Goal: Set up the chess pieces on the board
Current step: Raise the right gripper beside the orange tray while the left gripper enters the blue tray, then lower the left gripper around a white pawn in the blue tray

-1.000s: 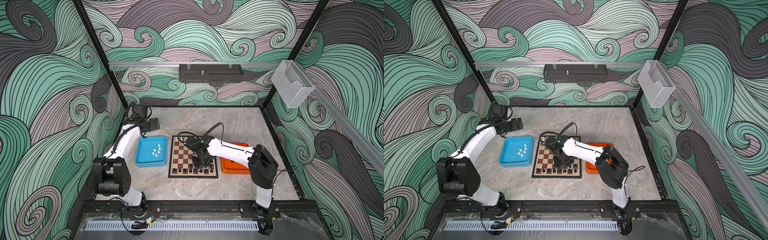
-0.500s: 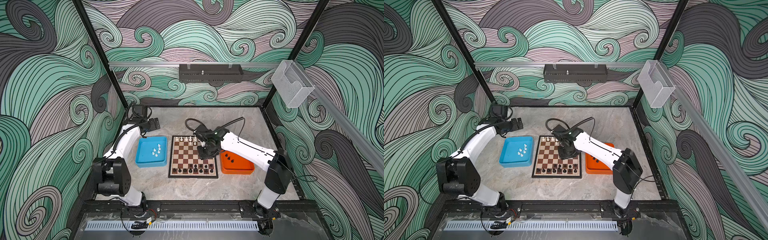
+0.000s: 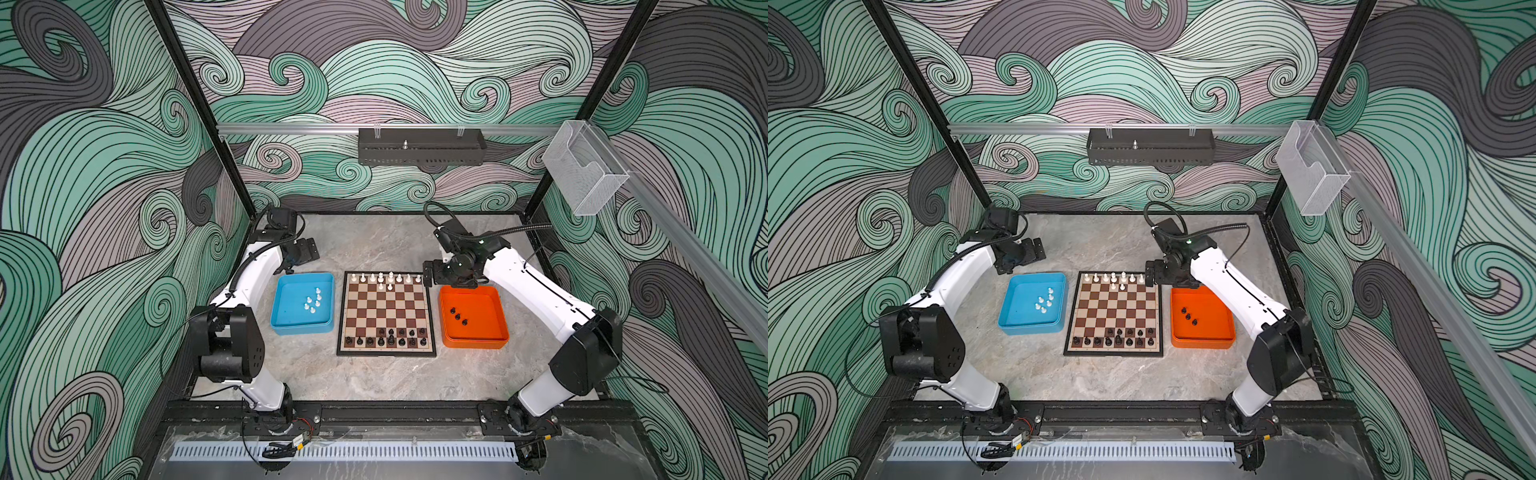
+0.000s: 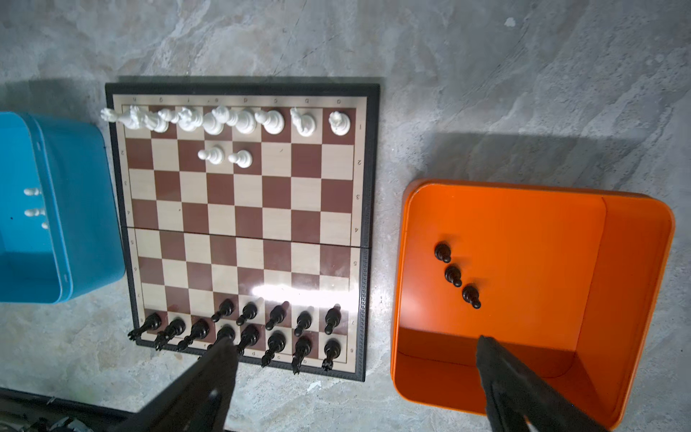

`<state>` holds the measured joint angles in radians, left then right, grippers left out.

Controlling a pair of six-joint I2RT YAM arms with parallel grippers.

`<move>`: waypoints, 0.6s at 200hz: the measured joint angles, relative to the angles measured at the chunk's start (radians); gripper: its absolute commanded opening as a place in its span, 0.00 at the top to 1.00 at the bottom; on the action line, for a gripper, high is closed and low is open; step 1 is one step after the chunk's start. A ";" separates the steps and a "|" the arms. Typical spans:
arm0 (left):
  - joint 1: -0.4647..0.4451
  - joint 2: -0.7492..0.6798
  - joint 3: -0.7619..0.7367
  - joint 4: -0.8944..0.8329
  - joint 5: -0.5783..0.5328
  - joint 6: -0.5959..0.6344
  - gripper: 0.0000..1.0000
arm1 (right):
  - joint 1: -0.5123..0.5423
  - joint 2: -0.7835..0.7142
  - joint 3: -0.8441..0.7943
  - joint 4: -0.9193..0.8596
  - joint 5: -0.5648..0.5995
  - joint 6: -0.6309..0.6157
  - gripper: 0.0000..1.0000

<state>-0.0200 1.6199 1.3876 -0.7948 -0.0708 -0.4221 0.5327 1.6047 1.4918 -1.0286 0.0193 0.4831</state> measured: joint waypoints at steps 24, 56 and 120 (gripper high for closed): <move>0.000 -0.003 -0.036 -0.051 0.006 -0.043 0.07 | -0.053 -0.021 -0.031 0.010 -0.005 -0.021 0.01; 0.000 -0.019 -0.157 -0.093 0.016 -0.080 0.18 | -0.123 -0.022 -0.047 0.023 -0.023 -0.059 0.01; 0.000 -0.040 -0.298 -0.085 0.055 -0.142 0.45 | -0.202 -0.022 -0.058 0.055 -0.072 -0.106 0.01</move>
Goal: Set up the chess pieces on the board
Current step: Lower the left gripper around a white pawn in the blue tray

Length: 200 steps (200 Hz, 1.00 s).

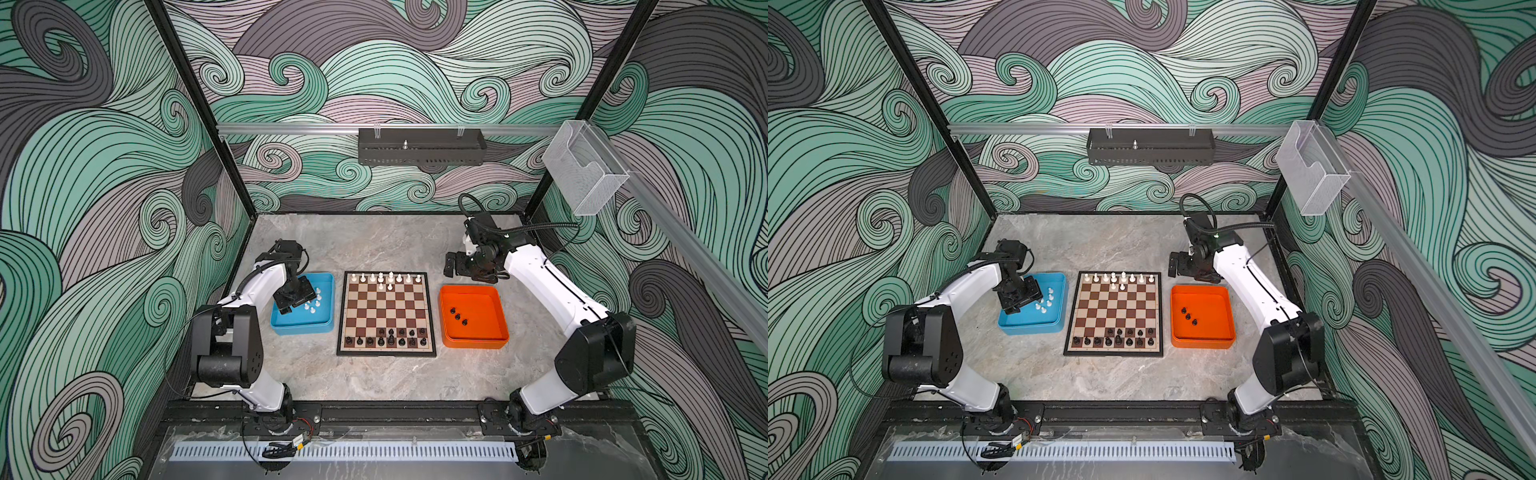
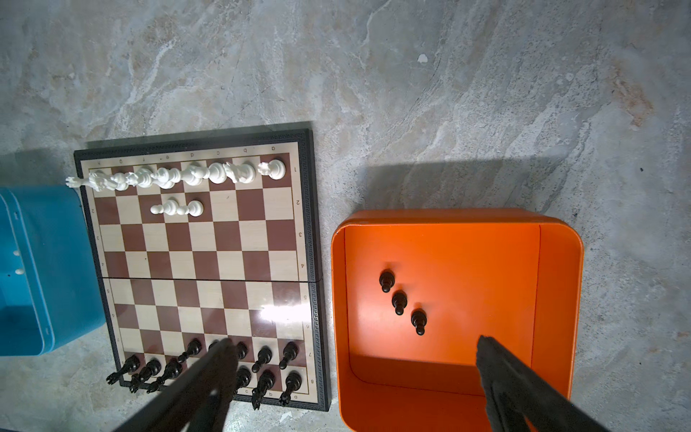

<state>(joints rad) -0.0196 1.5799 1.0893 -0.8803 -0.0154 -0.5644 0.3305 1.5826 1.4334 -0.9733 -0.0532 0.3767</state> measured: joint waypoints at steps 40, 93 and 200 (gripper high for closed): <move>0.000 0.006 -0.008 0.034 0.000 -0.008 0.48 | -0.011 0.000 -0.032 0.011 -0.022 -0.006 0.01; 0.002 0.066 -0.013 0.079 0.001 -0.006 0.53 | -0.023 0.000 -0.048 0.020 -0.035 -0.007 0.01; 0.003 0.117 -0.011 0.117 0.001 -0.006 0.62 | -0.032 0.000 -0.048 0.033 -0.051 -0.007 0.01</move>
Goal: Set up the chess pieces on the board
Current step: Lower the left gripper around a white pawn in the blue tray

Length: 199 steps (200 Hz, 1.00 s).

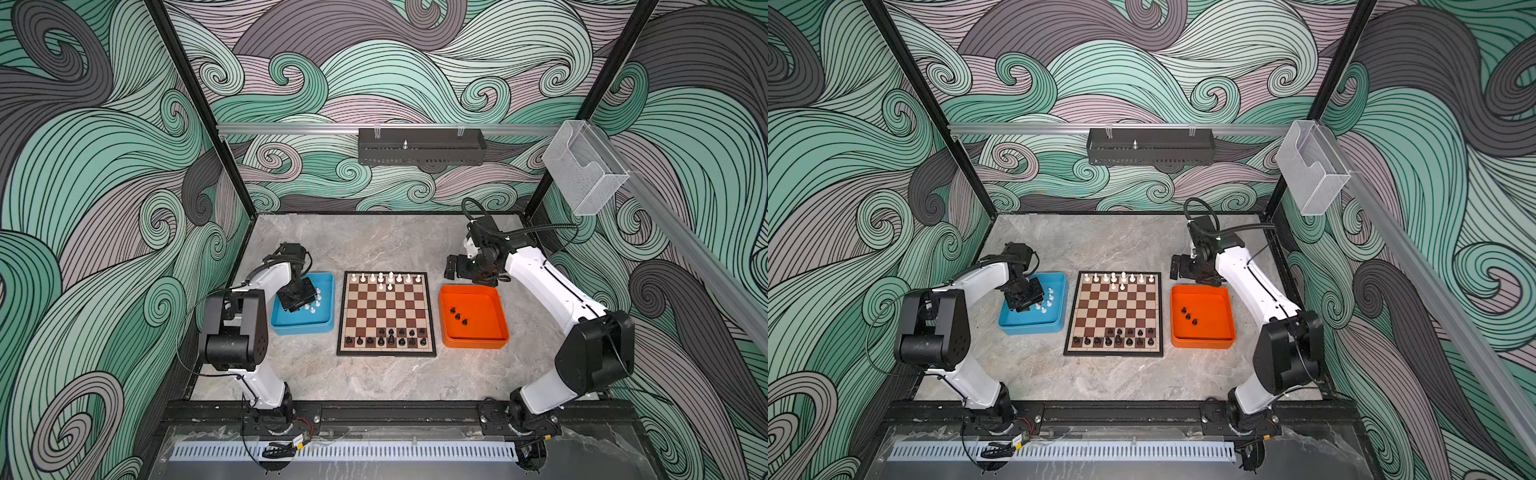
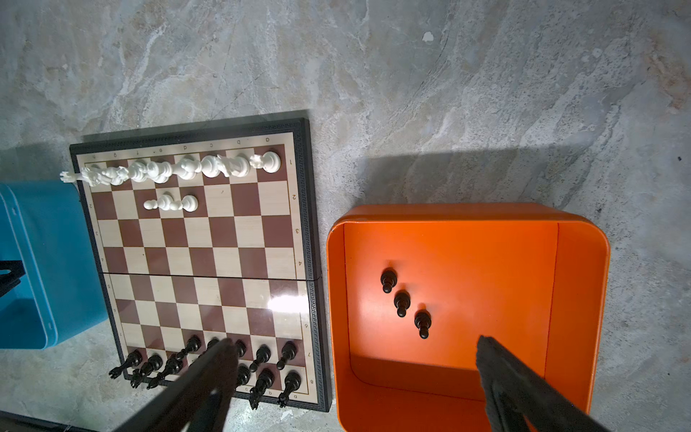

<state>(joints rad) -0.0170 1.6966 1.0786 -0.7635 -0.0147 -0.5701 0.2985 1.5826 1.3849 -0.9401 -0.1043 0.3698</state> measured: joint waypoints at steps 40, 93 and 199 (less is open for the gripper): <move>0.000 0.004 0.000 0.016 -0.001 -0.002 0.73 | -0.002 0.000 0.000 0.002 -0.006 0.000 0.01; 0.000 0.021 0.000 0.030 -0.001 -0.003 0.73 | -0.002 0.000 0.000 0.002 -0.008 0.000 0.01; 0.000 0.035 0.000 0.051 0.005 -0.003 0.76 | -0.002 0.000 0.000 0.002 -0.009 0.000 0.01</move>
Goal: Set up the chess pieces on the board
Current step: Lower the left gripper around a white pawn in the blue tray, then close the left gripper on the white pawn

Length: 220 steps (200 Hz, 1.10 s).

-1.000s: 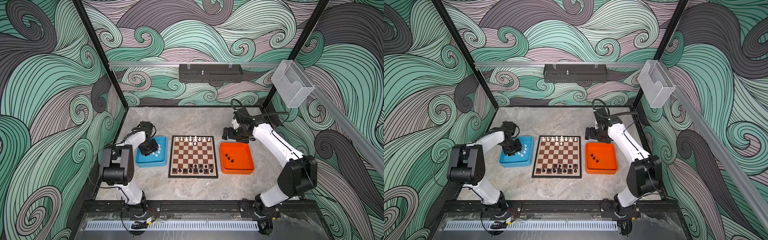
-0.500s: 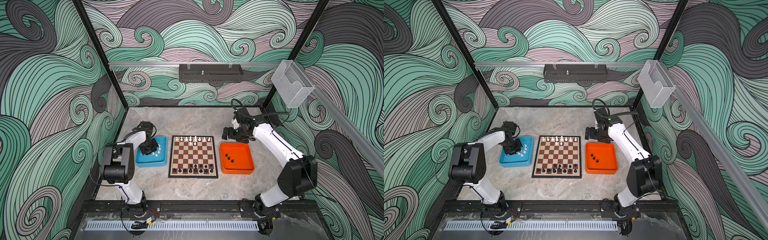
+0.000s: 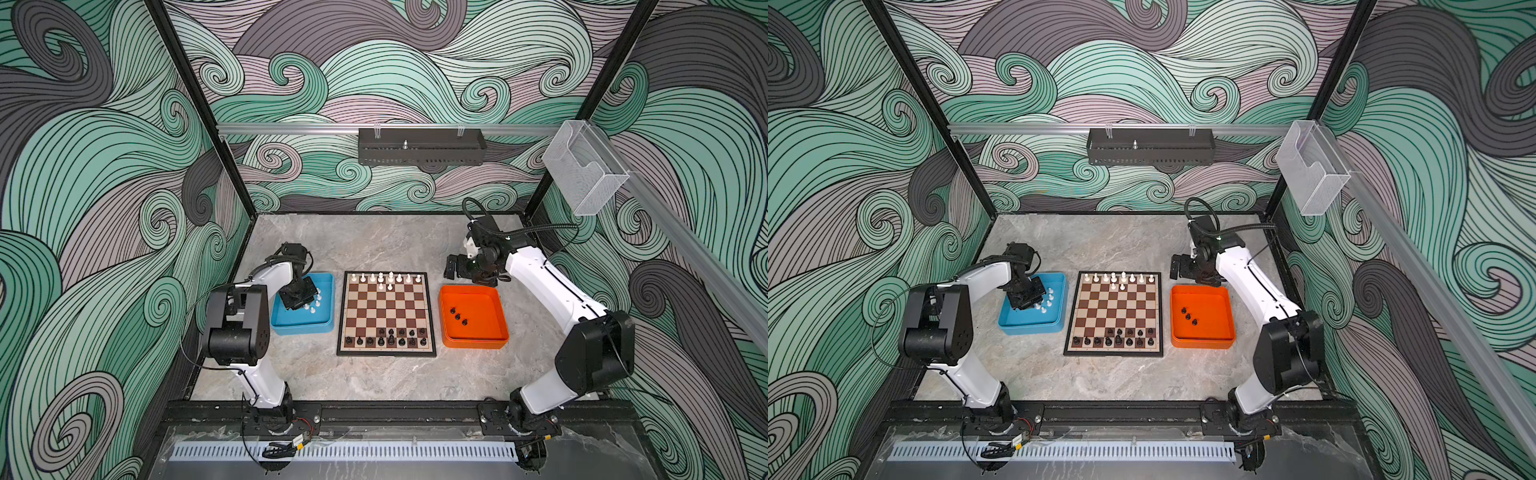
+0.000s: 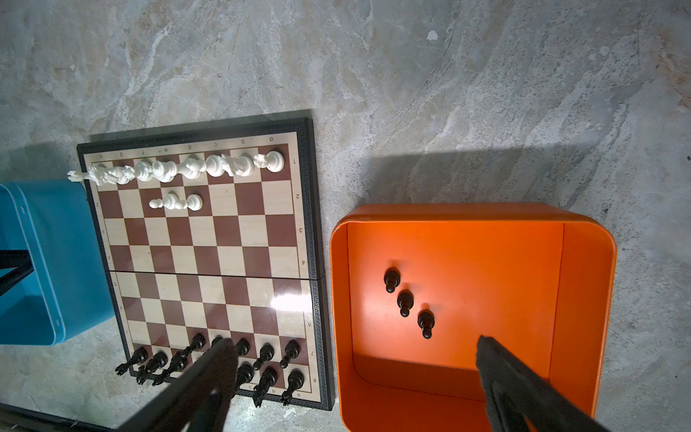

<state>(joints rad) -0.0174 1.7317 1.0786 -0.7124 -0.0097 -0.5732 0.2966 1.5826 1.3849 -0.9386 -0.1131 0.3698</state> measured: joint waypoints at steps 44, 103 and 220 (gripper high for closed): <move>0.000 0.000 0.000 0.003 0.000 -0.001 0.80 | 0.000 0.000 0.000 0.000 0.000 0.000 0.01; -0.004 0.000 -0.001 0.003 0.000 -0.001 0.81 | -0.005 0.000 0.000 0.000 0.000 0.000 0.01; -0.034 0.000 -0.002 0.001 -0.013 0.000 0.82 | -0.005 0.000 -0.010 0.005 0.000 0.000 0.01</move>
<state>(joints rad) -0.0513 1.7321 1.0763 -0.7113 -0.0227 -0.5735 0.2920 1.5826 1.3754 -0.9337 -0.1131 0.3698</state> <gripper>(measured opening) 0.188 0.993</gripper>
